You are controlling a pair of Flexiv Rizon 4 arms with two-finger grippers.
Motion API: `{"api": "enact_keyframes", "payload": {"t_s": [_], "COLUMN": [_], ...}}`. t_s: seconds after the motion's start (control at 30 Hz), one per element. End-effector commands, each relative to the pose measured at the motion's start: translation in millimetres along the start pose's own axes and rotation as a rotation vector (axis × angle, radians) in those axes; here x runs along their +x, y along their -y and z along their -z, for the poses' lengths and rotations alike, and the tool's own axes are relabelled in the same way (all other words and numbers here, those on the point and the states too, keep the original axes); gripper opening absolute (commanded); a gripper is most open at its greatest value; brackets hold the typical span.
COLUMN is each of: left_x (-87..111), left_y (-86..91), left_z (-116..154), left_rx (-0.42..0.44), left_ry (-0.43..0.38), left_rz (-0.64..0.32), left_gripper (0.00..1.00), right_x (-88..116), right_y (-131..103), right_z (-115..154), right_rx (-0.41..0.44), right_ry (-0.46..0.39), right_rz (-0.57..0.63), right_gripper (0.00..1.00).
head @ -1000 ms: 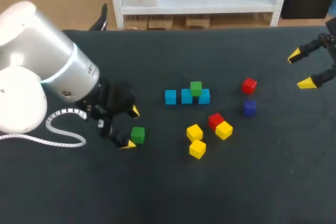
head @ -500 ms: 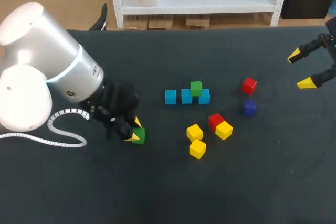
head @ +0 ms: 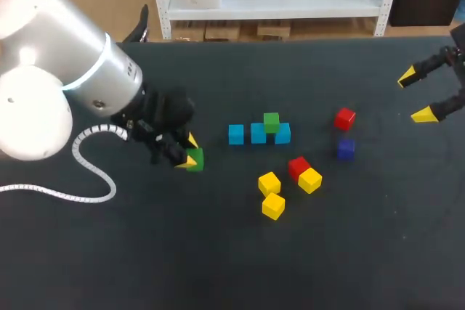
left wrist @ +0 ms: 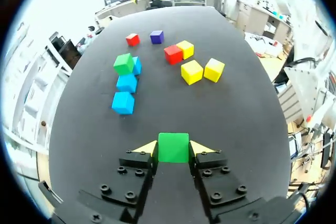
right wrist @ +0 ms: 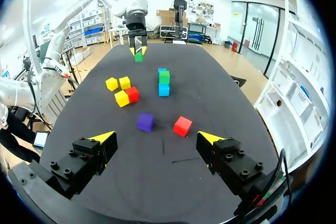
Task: Place the blue cubes, place green cubes on the blue cubes, place the yellow cubes on the green cubes, then place the red cubes on the yellow cubes, and place purple cube on the red cubes.
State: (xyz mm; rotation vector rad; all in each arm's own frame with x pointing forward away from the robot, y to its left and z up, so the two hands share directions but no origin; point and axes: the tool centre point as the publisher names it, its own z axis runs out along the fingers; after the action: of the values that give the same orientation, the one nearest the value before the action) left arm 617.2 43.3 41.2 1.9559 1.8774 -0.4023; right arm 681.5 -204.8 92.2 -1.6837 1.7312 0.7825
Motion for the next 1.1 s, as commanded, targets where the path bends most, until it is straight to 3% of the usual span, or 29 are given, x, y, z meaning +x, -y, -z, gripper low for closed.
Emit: {"api": "enact_keyframes", "payload": {"t_s": [0.03,0.23,0.57,0.83,1.1], "left_x": [-6.5,-15.3,-38.6,-55.8,-71.8], "left_y": [-26.5,-57.1,-87.2,-101.0,-103.0], "left_z": [0.0,3.9,-12.5,-21.4,-30.2], "left_rx": [0.015,-0.001,-0.003,-0.013,-0.010], "left_ry": [-0.012,-0.042,-0.016,-0.001,0.016], "left_rz": [0.002,0.054,0.056,0.036,0.020], "left_gripper": [0.00,0.00,0.00,0.00,0.00], "right_x": [0.1,0.1,0.1,0.1,0.1], "right_y": [-0.2,-0.2,-0.2,-0.2,-0.2], "right_z": [-0.3,-0.3,-0.3,-0.3,-0.3], "right_rx": [0.001,0.001,0.001,0.001,0.001], "right_ry": [0.001,0.001,0.001,0.001,0.001], "right_rz": [0.001,0.001,0.001,0.001,0.001], "right_gripper": [1.00,1.00,1.00,1.00,1.00]}}
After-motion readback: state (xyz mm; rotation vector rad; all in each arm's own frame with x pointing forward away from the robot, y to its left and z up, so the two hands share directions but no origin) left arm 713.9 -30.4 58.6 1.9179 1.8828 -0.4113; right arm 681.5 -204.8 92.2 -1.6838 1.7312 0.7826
